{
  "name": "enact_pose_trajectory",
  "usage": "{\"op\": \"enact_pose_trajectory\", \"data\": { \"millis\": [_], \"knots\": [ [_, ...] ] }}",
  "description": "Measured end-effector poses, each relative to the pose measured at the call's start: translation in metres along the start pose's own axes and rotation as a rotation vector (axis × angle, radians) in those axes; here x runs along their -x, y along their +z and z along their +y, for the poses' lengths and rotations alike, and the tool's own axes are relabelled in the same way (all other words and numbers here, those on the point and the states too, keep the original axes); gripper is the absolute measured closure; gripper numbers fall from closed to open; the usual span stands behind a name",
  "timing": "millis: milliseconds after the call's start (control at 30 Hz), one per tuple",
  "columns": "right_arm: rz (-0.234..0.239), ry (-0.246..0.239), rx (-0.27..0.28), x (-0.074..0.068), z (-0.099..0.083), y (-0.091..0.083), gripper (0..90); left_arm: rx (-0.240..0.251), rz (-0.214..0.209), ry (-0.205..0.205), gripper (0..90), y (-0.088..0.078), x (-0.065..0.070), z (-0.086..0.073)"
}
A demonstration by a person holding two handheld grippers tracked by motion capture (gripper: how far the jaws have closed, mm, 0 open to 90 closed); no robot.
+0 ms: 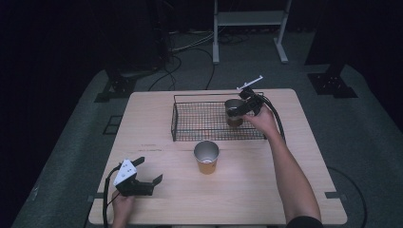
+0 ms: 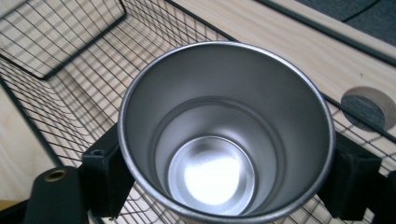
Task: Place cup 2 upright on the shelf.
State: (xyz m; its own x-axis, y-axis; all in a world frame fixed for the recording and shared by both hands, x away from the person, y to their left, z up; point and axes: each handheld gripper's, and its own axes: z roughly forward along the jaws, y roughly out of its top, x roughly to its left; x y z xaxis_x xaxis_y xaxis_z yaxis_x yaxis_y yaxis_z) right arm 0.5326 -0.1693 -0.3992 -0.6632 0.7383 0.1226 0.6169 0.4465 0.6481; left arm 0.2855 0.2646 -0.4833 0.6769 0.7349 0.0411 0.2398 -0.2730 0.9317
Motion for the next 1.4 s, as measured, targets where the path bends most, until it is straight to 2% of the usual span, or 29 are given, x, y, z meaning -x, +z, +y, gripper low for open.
{"op": "enact_pose_trajectory", "data": {
  "millis": [267,467,767,867,1100,1400],
  "knots": [
    [-0.024,0.017,-0.03,0.003,-0.002,0.005,17.5,0.0,0.0,0.0,0.0,0.0,0.0,0.0],
    [-0.024,0.025,-0.045,0.003,-0.004,0.011,17.5,0.001,0.0,-0.002,0.0,0.0,0.0,0.0],
    [-0.069,0.009,-0.059,0.003,-0.008,0.016,17.0,0.002,-0.002,0.001,0.0,0.0,0.0,0.0],
    [-0.066,0.023,-0.076,0.004,-0.012,0.019,17.0,0.002,-0.003,0.0,0.0,0.0,0.0,0.0],
    [-0.088,0.004,-0.096,0.002,-0.013,0.018,14.8,0.003,-0.002,0.001,0.0,0.0,0.0,0.0],
    [-0.07,0.013,-0.087,0.002,-0.014,0.013,12.4,0.002,-0.002,0.004,0.0,0.0,0.001,0.0]
  ]
}}
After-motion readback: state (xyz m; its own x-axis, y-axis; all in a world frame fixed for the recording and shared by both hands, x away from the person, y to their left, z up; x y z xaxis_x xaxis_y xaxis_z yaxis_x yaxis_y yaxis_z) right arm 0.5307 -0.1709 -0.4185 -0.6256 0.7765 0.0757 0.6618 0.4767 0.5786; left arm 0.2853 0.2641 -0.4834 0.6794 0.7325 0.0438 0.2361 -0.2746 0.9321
